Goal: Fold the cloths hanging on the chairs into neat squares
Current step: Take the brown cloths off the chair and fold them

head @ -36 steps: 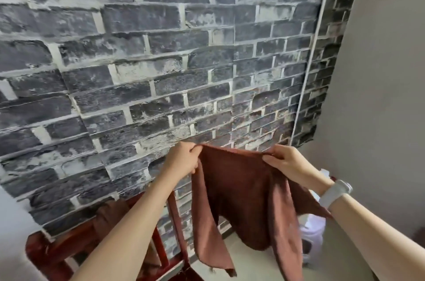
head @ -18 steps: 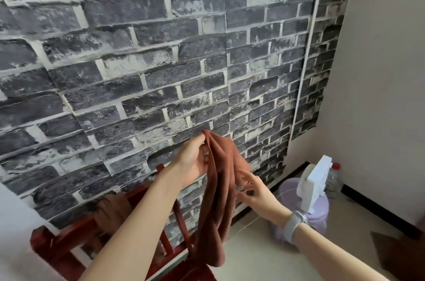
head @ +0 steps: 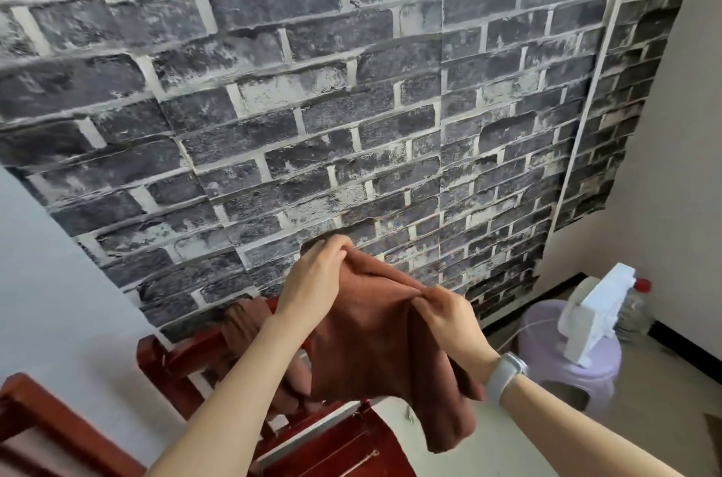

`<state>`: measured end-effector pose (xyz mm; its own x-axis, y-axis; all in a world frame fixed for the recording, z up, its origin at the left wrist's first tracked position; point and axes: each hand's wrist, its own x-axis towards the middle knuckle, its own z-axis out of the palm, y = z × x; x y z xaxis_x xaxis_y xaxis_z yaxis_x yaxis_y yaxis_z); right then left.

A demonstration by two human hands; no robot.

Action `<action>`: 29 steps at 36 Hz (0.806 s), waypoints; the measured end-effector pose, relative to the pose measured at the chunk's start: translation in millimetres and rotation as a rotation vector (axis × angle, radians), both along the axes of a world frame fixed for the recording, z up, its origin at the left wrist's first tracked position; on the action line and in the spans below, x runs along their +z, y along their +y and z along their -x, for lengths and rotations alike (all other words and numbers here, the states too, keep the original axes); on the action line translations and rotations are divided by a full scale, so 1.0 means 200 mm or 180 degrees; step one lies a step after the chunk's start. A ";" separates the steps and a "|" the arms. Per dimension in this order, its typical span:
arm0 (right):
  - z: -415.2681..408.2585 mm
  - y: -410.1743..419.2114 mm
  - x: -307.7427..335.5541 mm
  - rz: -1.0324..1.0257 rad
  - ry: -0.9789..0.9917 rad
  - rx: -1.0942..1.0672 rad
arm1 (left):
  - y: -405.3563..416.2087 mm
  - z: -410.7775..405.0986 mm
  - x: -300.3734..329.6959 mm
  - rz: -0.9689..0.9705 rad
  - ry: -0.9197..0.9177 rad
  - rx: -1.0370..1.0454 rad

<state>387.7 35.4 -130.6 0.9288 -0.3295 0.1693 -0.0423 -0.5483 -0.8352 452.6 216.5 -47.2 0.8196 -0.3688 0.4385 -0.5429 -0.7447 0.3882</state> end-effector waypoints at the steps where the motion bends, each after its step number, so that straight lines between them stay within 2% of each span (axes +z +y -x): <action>1: 0.00 0.00 0.02 -0.0131 -0.0070 0.0021 | 0.00 0.01 -0.01 0.0120 0.0127 -0.0086; 4: -0.02 0.00 0.06 -0.0458 -0.0121 0.0118 | -0.03 0.08 -0.02 0.0202 0.0715 -0.0417; 8: 0.02 -0.02 0.12 -0.1050 -0.0143 0.0331 | -0.06 0.16 -0.05 -0.0317 0.1278 -0.0560; 10: 0.05 -0.03 0.16 -0.1183 -0.0149 0.0471 | -0.08 0.18 -0.09 -0.0333 0.1077 -0.0578; 13: 0.12 -0.05 0.16 -0.1572 -0.0081 0.0677 | -0.12 0.18 -0.11 -0.0026 0.0822 -0.0550; 17: 0.21 -0.08 0.03 -0.1509 0.0215 0.0300 | -0.17 0.18 -0.10 0.0309 0.0824 -0.0561; 20: 0.26 -0.08 -0.11 -0.1588 0.0808 0.0068 | -0.21 0.18 -0.09 0.0422 0.0790 -0.0614; 24: 0.30 -0.04 -0.24 -0.1992 0.1833 0.0295 | -0.24 0.19 -0.06 0.0685 0.0629 -0.0618; 26: 0.27 -0.01 -0.26 -0.2364 0.1859 0.0390 | -0.23 0.19 -0.03 0.0794 0.0573 -0.0614; 29: 0.20 0.03 -0.27 -0.3089 0.1423 0.0333 | -0.19 0.18 -0.02 0.0921 0.0613 -0.0601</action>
